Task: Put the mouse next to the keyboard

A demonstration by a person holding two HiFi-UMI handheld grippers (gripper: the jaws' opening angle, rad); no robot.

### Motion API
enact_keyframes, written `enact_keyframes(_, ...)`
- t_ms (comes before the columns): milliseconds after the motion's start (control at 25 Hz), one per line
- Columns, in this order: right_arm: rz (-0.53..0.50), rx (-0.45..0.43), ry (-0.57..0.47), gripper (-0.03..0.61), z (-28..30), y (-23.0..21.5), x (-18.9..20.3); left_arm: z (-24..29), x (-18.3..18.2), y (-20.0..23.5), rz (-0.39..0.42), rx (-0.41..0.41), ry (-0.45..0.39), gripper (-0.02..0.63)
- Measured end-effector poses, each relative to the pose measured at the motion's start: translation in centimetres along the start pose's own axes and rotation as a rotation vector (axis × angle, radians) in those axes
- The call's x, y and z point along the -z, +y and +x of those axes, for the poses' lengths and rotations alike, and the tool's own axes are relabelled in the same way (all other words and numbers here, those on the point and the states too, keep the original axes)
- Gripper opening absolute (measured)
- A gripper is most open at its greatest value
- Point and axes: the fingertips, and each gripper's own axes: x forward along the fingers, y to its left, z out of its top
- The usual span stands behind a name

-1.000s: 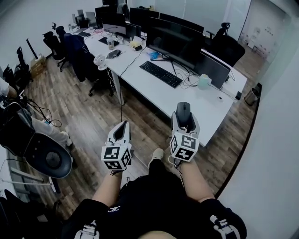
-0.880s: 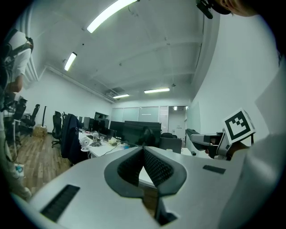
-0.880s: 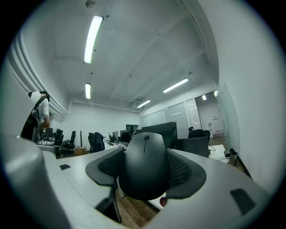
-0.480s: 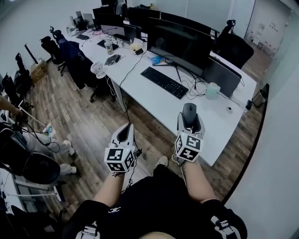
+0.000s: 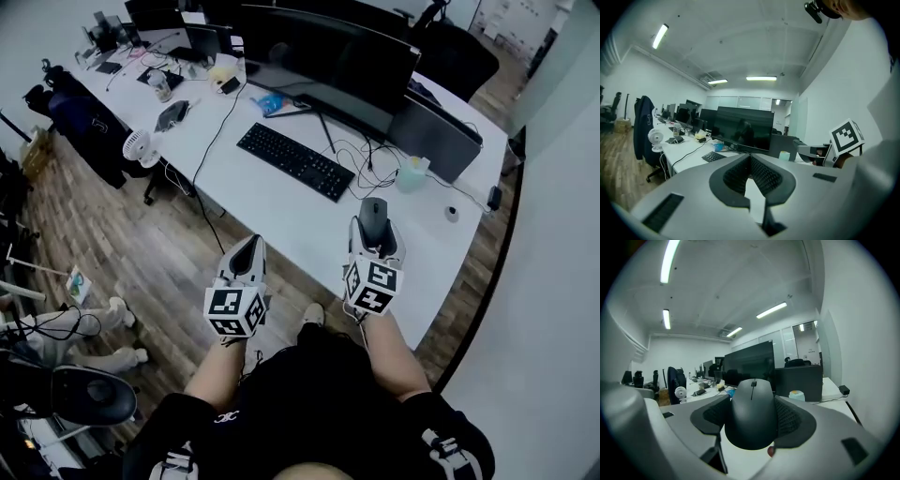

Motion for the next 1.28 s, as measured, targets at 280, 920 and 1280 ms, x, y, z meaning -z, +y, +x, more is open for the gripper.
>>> enact_keyframes(280, 0.054, 0.120, 0.132, 0.313, 8.6, -6.0, 4.3, 10.6, -0.3, -0.5, 0.026, 0.086, 0.061, 0.017)
enact_keyframes(920, 0.205, 0.500, 0.512, 0.314, 15.8, -12.7, 18.7, 18.3, -3.5, 1.2, 0.124, 0.324, 0.093, 0.017)
enact_keyframes(1280, 0.221, 0.520, 0.561, 0.314, 18.8, -12.5, 20.7, 20.3, -4.3, 4.1, 0.115, 0.334, 0.099, 0.017)
